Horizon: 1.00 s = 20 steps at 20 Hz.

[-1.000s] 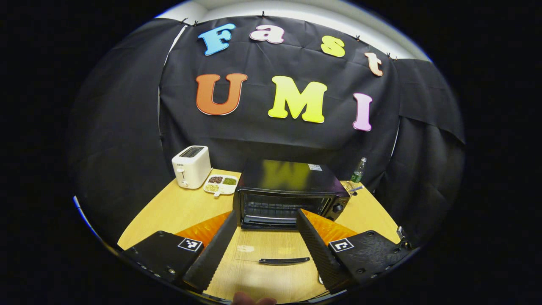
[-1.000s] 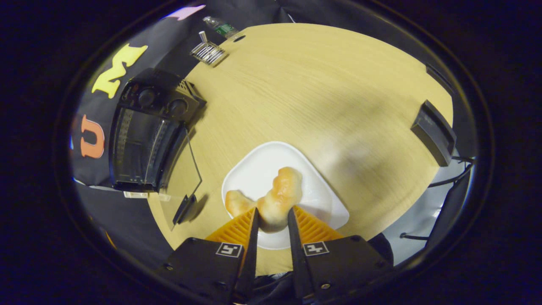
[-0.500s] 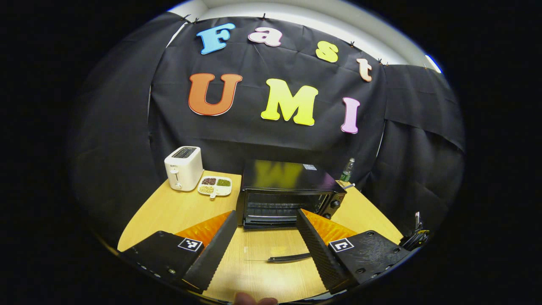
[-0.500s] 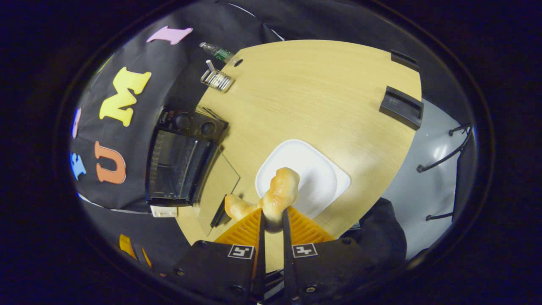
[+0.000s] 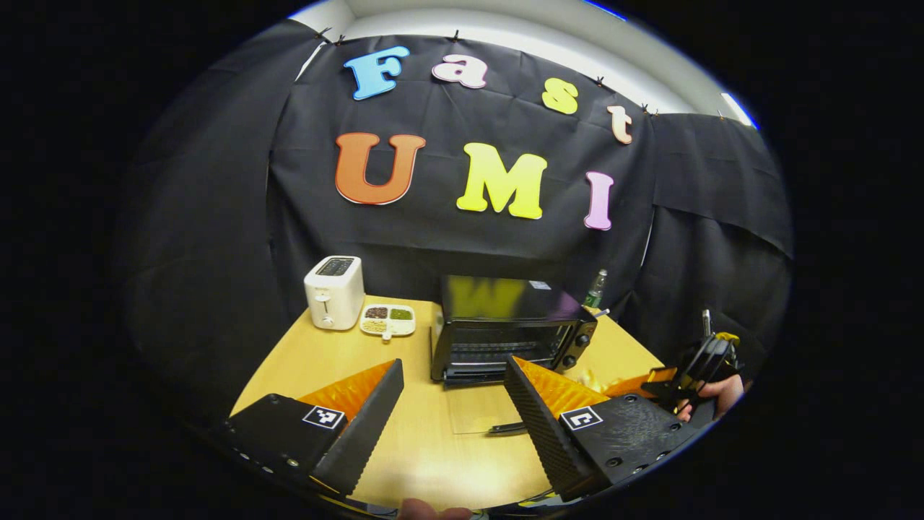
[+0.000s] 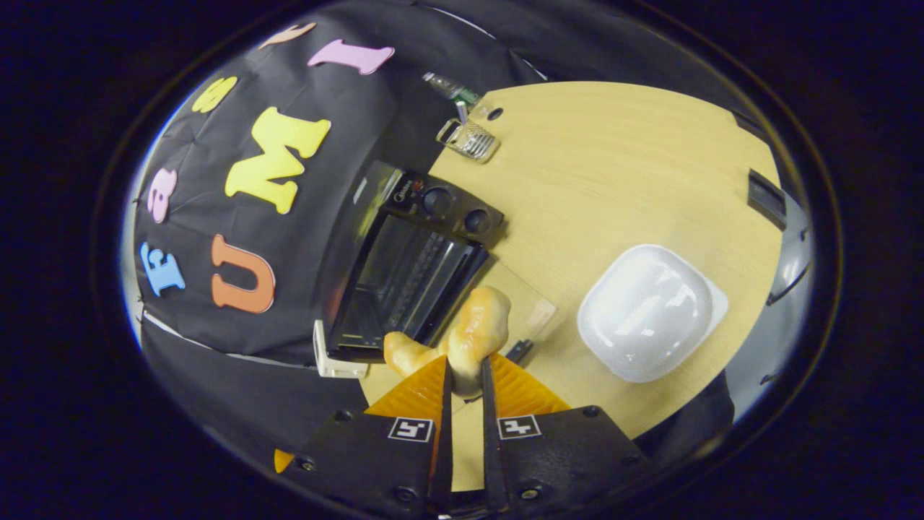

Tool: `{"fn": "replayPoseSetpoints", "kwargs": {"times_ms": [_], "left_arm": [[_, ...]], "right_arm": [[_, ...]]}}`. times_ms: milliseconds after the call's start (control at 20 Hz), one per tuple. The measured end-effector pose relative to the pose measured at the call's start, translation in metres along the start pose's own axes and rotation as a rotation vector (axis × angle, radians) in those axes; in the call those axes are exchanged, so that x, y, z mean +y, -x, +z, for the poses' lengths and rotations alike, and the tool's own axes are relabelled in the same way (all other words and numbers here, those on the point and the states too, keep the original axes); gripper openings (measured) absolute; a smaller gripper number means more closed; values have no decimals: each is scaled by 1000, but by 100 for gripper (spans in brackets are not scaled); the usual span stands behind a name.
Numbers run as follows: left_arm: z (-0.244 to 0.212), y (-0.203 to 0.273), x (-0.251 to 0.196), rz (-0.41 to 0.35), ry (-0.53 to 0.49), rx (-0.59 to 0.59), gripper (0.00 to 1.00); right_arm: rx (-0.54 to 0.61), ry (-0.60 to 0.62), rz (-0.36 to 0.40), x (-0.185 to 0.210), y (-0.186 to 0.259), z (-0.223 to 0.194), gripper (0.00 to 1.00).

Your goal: Open the electric oven with the left hand, put the food in, and close the electric oven.

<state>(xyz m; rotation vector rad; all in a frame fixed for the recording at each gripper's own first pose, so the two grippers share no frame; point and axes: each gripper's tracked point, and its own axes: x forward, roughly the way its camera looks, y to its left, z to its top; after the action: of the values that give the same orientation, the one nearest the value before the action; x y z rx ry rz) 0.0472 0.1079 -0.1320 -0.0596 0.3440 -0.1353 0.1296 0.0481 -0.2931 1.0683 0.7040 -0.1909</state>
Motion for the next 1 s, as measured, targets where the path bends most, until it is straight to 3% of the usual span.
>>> {"fn": "replayPoseSetpoints", "kwargs": {"times_ms": [500, 1000], "left_arm": [[-5, 13, 45, 101, -4, 71, 93], [-23, 24, 49, 124, -63, 164, 93]], "right_arm": [[-45, 80, 89, 73, -131, 17, 19], [-128, 1, 103, 76, -196, 39, 19]]}}
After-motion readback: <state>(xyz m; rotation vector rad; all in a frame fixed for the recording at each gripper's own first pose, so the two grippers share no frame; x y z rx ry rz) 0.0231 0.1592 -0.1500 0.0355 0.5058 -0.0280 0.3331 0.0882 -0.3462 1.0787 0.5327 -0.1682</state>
